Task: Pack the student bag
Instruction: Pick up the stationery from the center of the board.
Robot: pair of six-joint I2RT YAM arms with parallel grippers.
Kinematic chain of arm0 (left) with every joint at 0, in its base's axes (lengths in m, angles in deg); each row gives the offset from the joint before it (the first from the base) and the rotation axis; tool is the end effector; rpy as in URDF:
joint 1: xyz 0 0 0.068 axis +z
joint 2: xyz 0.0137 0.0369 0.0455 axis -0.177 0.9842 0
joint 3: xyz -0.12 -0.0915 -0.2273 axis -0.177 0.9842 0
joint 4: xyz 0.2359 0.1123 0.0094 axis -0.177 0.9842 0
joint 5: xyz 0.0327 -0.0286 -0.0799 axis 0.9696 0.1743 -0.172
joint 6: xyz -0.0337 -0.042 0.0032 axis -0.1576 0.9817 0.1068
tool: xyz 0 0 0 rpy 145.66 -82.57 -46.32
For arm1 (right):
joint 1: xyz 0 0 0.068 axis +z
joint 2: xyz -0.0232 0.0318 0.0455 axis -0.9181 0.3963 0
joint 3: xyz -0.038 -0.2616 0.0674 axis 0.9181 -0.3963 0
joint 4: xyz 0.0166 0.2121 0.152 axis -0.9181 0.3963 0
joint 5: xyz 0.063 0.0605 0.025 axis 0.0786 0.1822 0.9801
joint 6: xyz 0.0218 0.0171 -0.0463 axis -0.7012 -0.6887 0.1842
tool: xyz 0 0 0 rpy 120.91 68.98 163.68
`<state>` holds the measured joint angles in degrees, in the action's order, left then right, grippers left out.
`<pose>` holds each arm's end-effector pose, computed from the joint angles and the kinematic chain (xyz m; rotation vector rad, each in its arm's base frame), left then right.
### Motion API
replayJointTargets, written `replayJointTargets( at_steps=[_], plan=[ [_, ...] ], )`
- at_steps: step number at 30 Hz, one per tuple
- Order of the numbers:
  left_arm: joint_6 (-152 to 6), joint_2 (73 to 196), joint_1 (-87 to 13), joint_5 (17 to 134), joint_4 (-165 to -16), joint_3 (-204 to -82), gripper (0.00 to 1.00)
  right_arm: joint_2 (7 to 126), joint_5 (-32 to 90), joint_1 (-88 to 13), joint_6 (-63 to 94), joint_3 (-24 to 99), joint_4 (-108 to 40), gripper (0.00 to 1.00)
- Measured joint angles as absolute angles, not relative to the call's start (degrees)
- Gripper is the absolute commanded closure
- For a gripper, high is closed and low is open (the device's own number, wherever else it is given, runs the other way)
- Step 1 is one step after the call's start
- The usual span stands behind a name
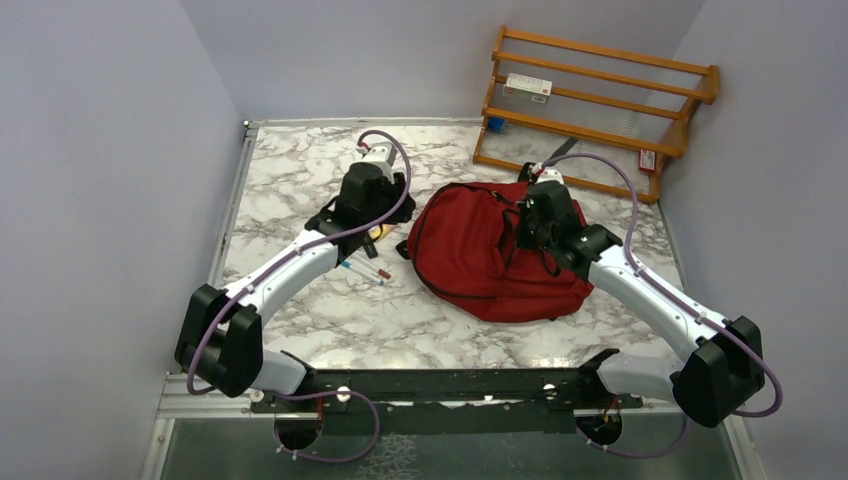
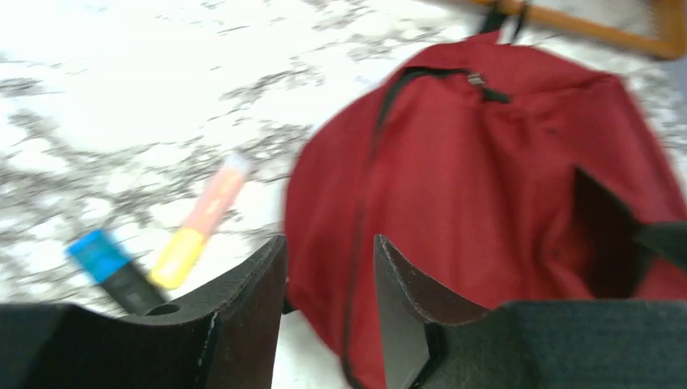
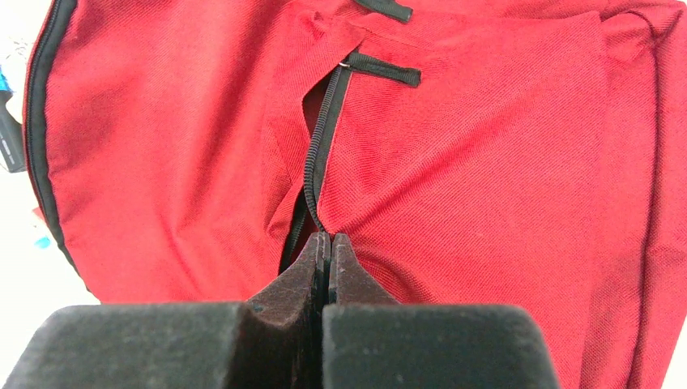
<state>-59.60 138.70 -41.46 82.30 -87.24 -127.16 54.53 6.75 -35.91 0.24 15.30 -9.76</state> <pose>0.2727 -0.1668 0.2867 0.1356 2.0487 -0.6459 0.2287 0.1253 0.2799 -0.0306 2.2627 0.1941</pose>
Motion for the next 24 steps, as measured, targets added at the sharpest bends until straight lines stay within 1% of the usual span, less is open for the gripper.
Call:
replayJointTargets(
  at_steps=[1, 4, 7, 12, 13, 16, 24],
  plan=[
    [-61.0, 138.8, -40.5, 83.4, -86.0, -127.2, 0.53, 54.5, 7.0, -35.9, 0.2, 15.3, -9.8, 1.0],
    [-65.7, 140.2, -37.7, 85.8, -82.0, -127.8, 0.44, 54.5, 7.6, -36.0, 0.1, 15.3, -9.8, 0.99],
    [-70.4, 143.3, -35.2, 86.7, -78.4, -130.0, 0.39, 54.5, 8.0, -36.0, 0.1, 15.2, -9.9, 0.99],
    [-77.3, 150.4, -33.2, 85.8, -73.5, -136.1, 0.37, 54.5, 8.8, -36.0, 0.2, 14.7, -9.8, 0.99],
    [-78.6, 154.1, -32.9, 85.3, -72.5, -139.0, 0.37, 54.5, 8.9, -36.0, 0.3, 14.6, -9.8, 0.99],
    [-81.4, 158.7, -32.8, 84.0, -70.2, -142.3, 0.37, 54.2, 9.2, -36.0, 0.4, 14.3, -9.7, 1.0],
    [-85.4, 165.0, -32.4, 82.9, -66.9, -144.4, 0.37, 54.0, 9.5, -36.0, 1.2, 14.3, -9.5, 0.99]
  ],
)
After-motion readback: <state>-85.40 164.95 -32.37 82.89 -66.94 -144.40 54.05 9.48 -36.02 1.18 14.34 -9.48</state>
